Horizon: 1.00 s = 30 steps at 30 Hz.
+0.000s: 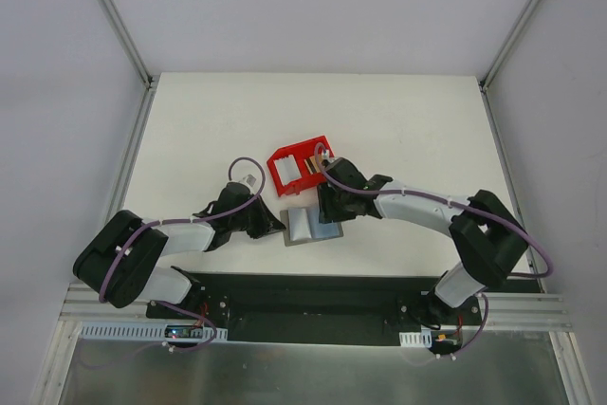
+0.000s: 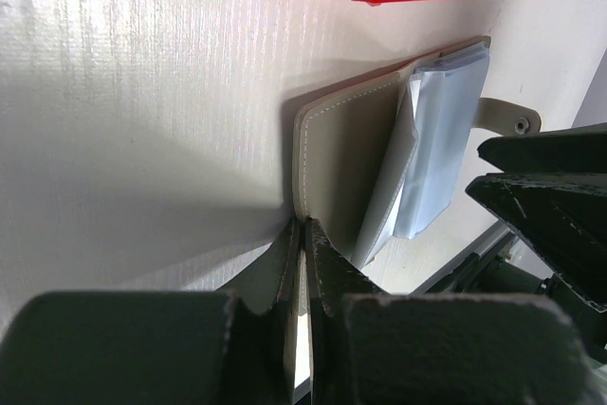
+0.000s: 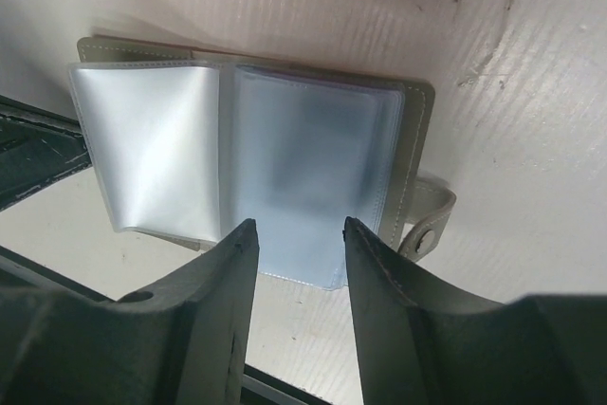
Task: Put the credit cards into the card holder
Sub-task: Turn over the card slot in the card holder.
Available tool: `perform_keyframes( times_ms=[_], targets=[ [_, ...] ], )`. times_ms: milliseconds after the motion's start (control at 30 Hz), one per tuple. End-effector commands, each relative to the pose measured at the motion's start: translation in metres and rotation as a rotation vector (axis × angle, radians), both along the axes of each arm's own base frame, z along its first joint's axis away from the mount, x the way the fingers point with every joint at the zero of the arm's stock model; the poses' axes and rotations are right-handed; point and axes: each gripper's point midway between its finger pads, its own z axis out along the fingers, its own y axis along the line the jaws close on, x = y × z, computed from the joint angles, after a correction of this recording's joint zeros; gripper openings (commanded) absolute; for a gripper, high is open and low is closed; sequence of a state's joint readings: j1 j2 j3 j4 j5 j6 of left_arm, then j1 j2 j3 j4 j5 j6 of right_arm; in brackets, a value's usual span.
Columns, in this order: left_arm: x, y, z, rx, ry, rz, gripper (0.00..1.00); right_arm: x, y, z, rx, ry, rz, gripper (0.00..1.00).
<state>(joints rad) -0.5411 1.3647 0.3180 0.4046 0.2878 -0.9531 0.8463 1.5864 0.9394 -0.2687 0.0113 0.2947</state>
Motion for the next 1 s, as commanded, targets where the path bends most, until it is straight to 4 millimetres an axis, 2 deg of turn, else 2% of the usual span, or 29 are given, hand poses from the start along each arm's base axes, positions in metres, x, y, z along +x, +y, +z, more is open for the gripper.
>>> perform_keyframes(
  times_ms=[0,200,533,833,967],
  targets=[
    [-0.027,0.024,-0.031,0.113,0.104,-0.011,0.0,-0.008,0.003,-0.009,0.007,0.052,0.017,0.44],
    [-0.027,0.024,-0.031,0.111,0.107,-0.01,0.0,-0.013,0.014,-0.014,0.031,0.075,0.045,0.43],
    [-0.027,0.024,-0.031,0.112,0.103,-0.009,0.0,-0.015,0.014,-0.029,0.001,0.137,0.024,0.44],
    [-0.029,0.026,-0.034,0.119,0.113,-0.003,0.0,-0.029,0.039,-0.054,0.093,0.269,0.025,0.45],
    [-0.03,0.029,-0.04,0.133,0.128,0.013,0.0,-0.03,0.065,-0.042,0.236,0.269,0.076,0.46]
  ],
)
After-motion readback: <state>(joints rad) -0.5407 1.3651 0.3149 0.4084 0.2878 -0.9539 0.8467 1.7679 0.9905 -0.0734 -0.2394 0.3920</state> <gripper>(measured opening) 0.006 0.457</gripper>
